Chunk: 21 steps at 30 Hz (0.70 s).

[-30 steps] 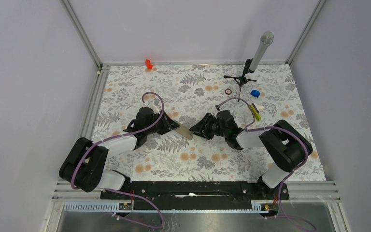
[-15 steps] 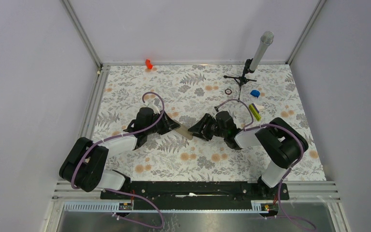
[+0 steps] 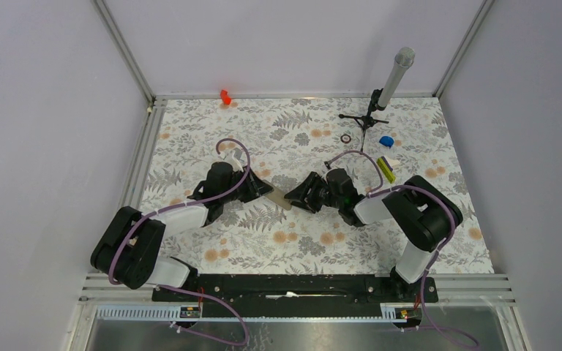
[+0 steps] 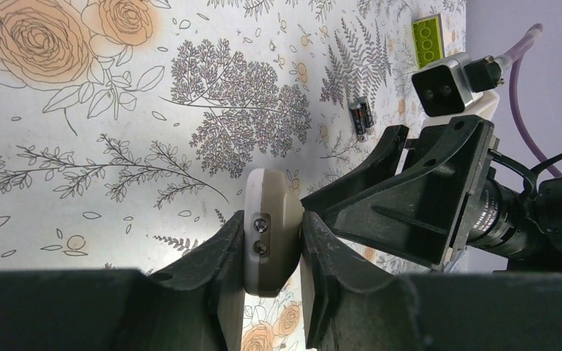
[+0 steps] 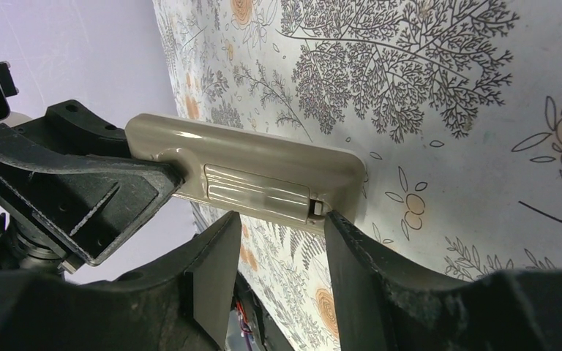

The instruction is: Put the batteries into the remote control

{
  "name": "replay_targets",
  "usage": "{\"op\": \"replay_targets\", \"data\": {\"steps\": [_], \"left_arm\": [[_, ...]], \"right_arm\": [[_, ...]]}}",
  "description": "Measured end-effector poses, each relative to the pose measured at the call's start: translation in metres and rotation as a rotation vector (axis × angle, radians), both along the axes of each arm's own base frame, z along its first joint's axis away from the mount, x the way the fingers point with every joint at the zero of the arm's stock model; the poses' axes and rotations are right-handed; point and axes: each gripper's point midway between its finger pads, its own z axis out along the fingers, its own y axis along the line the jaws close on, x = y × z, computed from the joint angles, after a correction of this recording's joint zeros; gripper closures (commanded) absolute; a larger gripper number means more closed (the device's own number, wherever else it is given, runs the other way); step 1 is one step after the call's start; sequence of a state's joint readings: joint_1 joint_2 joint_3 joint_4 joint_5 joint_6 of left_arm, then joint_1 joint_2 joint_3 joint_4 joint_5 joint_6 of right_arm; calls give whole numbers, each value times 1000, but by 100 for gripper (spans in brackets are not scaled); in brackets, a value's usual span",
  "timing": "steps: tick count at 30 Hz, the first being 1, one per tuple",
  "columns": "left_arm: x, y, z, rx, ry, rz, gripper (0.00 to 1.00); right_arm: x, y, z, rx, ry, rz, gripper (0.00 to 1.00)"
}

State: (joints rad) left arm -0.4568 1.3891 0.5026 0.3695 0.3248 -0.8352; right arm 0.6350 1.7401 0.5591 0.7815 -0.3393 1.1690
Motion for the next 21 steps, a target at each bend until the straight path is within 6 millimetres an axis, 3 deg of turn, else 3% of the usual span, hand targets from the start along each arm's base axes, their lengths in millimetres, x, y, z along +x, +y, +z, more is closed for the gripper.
{"op": "replay_targets", "data": {"steps": [3, 6, 21], "left_arm": [[2, 0, 1, 6, -15, -2, 100], [2, 0, 1, 10, -22, -6, 100], [2, 0, 0, 16, -27, -9, 100]], "right_arm": [[1, 1, -2, 2, -4, -1, 59], [1, 1, -3, 0, -2, 0, 63], [6, -2, -6, -50, -35, -1, 58]]}}
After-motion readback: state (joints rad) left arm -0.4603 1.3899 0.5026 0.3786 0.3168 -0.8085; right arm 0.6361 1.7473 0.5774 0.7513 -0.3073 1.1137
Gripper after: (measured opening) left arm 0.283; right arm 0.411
